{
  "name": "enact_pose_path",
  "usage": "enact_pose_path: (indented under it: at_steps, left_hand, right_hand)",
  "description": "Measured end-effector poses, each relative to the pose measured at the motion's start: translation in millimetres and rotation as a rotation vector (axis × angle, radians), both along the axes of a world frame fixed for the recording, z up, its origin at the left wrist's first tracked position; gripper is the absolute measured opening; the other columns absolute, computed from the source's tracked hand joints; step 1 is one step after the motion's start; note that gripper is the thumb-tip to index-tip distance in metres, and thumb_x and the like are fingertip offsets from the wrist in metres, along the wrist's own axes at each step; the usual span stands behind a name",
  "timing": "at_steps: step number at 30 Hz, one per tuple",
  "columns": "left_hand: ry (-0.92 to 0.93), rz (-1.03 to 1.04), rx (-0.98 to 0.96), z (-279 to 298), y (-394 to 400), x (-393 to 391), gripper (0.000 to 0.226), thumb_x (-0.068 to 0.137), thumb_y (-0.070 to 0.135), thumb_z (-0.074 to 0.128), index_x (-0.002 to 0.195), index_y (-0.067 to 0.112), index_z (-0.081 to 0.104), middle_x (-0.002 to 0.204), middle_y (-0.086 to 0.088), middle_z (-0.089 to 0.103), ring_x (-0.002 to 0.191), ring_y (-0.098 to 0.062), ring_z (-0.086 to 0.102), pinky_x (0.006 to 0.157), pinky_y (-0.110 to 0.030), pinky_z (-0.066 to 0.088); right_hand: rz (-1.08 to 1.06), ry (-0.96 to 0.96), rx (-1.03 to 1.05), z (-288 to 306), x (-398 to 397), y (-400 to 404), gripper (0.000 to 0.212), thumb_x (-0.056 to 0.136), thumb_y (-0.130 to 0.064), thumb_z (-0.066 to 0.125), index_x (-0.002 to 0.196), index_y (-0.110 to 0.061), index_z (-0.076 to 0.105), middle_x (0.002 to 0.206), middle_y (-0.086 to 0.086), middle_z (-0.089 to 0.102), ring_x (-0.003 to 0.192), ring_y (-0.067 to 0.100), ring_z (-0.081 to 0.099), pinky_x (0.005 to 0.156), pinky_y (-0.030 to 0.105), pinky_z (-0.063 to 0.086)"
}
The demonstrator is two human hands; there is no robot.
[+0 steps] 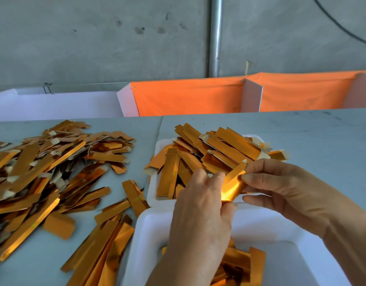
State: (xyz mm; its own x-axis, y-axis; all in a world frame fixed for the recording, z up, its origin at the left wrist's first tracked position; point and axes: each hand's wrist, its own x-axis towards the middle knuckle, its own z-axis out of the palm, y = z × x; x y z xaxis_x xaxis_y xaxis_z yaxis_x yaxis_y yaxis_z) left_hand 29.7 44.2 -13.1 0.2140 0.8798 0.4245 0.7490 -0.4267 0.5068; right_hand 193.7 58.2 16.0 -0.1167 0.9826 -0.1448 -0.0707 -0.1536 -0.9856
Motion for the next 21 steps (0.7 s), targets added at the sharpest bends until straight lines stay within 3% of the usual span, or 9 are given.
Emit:
enact_pose_path:
  at_steps: [4,9,14,18,21]
  left_hand:
    - [0.04,0.006,-0.014,1.6,-0.6,1.7,0.048,0.092,0.041,0.053,0.135,0.038,0.032,0.097,0.019,0.023,0.095,-0.006,0.041,0.077,-0.017,0.038]
    - [0.144,0.059,-0.021,3.9,-1.0,1.3,0.04,0.094,0.042,0.047,0.131,0.035,0.034,0.096,0.018,0.024,0.079,-0.008,0.026,0.078,-0.019,0.028]
    - [0.252,0.08,-0.008,2.2,0.7,1.1,0.044,0.097,0.039,0.043,0.137,0.03,0.029,0.116,0.012,0.043,0.087,-0.006,0.023,0.085,-0.02,0.024]
    - [0.289,0.058,0.006,0.6,0.6,2.3,0.041,0.097,0.04,0.042,0.135,0.028,0.031,0.114,0.01,0.049,0.092,-0.007,0.033,0.092,-0.023,0.027]
    - [0.297,0.043,0.001,-0.5,1.7,3.0,0.041,0.097,0.041,0.041,0.135,0.028,0.031,0.117,0.011,0.051,0.098,-0.007,0.039,0.095,-0.024,0.028]
  right_hand:
    - [-0.036,-0.05,-0.016,-0.4,-2.2,0.0,0.029,0.065,-0.012,0.068,0.09,0.002,0.064,0.087,0.017,0.074,0.076,0.024,0.073,0.064,0.027,0.06]
    - [-0.082,-0.102,0.002,-0.8,-8.2,0.4,0.027,0.069,-0.006,0.069,0.094,0.003,0.064,0.088,0.018,0.073,0.077,0.028,0.073,0.065,0.029,0.061]
    - [-0.037,-0.099,-0.049,1.3,-5.9,-0.4,0.017,0.072,-0.007,0.068,0.088,-0.002,0.067,0.091,0.015,0.074,0.084,0.027,0.073,0.07,0.033,0.061]
    - [-0.07,-0.164,-0.071,-0.1,-8.1,0.9,0.003,0.081,-0.003,0.066,0.083,-0.001,0.067,0.087,0.013,0.074,0.081,0.026,0.073,0.069,0.031,0.06]
    - [-0.088,-0.237,-0.072,-2.6,-9.5,3.1,0.005,0.082,-0.002,0.067,0.087,0.0,0.067,0.087,0.012,0.074,0.08,0.024,0.073,0.07,0.032,0.059]
